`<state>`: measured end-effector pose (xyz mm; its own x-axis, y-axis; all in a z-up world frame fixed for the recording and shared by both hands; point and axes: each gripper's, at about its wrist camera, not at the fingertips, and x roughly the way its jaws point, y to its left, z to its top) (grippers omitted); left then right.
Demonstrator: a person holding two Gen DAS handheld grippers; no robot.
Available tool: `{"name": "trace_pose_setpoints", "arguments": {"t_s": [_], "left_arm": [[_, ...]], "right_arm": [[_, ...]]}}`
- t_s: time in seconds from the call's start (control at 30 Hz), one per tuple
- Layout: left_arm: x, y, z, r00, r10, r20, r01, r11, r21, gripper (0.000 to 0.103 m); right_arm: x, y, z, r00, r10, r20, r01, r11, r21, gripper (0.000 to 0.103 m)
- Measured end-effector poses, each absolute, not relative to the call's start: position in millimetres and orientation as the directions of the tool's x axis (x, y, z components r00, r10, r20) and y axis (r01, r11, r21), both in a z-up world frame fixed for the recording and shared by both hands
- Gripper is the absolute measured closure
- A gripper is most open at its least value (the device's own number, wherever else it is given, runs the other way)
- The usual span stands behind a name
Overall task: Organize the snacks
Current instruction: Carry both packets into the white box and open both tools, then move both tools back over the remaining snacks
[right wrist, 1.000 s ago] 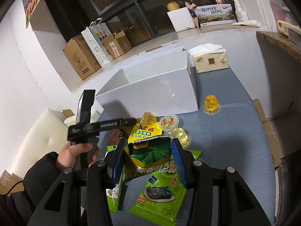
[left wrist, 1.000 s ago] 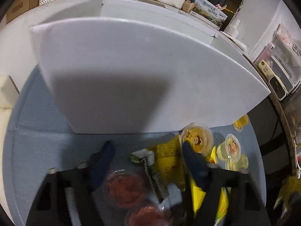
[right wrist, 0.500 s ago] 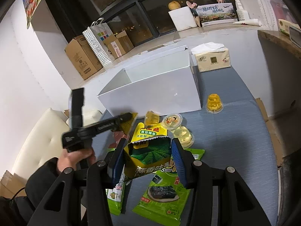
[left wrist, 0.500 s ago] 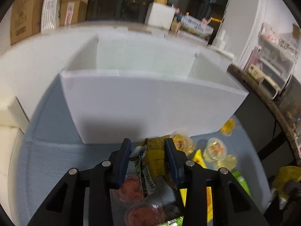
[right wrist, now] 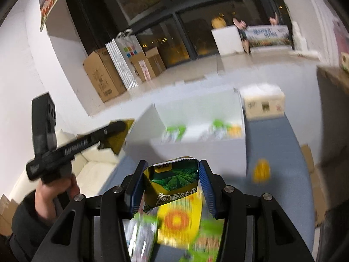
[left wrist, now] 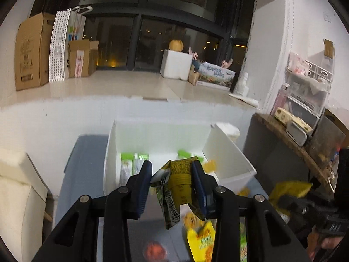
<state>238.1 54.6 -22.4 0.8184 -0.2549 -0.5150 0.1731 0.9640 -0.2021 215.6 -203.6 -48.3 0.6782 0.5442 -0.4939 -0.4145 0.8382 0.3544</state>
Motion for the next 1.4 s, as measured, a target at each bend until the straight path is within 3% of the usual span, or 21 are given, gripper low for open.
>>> {"name": "trace_pose_setpoints", "arguments": {"t_s": [0.17,0.33,0.37,0.4,0.43,0.47,0.8,0.93,1.1,1.2,1.4], "left_arm": [[275,59,-12,0.811,-0.253,-0.527,0.174,0.965,-0.195,0.061],[306,60,-25,0.777,-0.226,-0.588,0.147,0.973,-0.18,0.054],[308,61,-28,0.773,-0.212,-0.597,0.133,0.976,-0.175,0.04],[310,61,-32,0.768,-0.198,-0.609,0.119,0.978,-0.168,0.027],[310,62,-37,0.768,-0.191,-0.612,0.111,0.98,-0.168,0.005],[308,63,-39,0.771,-0.191,-0.608,0.111,0.98,-0.167,0.0],[280,55,-42,0.735,-0.195,-0.649,0.132,0.98,-0.145,0.0],[242,50,-33,0.742,-0.181,-0.646,0.136,0.984,-0.119,0.0],[173,49,-40,0.75,-0.214,-0.626,0.127,0.975,-0.182,0.0],[139,44,-53,0.747,-0.206,-0.632,0.104,0.975,-0.195,0.0],[74,26,-90,0.715,-0.167,-0.679,0.071,0.983,-0.167,0.0]], "right_arm": [[271,-196,-24,0.708,0.538,-0.457,-0.419,0.841,0.342,0.051],[322,-182,-36,0.669,0.506,-0.545,-0.391,0.863,0.32,0.049],[330,-180,-41,0.652,0.494,-0.576,-0.382,0.869,0.314,0.04],[333,-180,-45,0.647,0.481,-0.592,-0.368,0.877,0.309,0.018],[334,-181,-48,0.65,0.47,-0.598,-0.357,0.883,0.306,0.009],[331,-184,-50,0.665,0.463,-0.586,-0.348,0.886,0.306,0.006],[301,-220,-43,0.678,0.495,-0.544,-0.28,0.858,0.431,0.001],[264,-231,-31,0.691,0.507,-0.515,-0.29,0.847,0.445,0.0],[195,-240,-33,0.703,0.504,-0.502,-0.328,0.856,0.399,0.0],[164,-237,-50,0.699,0.461,-0.546,-0.332,0.886,0.323,0.0],[135,-218,-114,0.606,0.315,-0.73,-0.294,0.942,0.162,0.0]]}}
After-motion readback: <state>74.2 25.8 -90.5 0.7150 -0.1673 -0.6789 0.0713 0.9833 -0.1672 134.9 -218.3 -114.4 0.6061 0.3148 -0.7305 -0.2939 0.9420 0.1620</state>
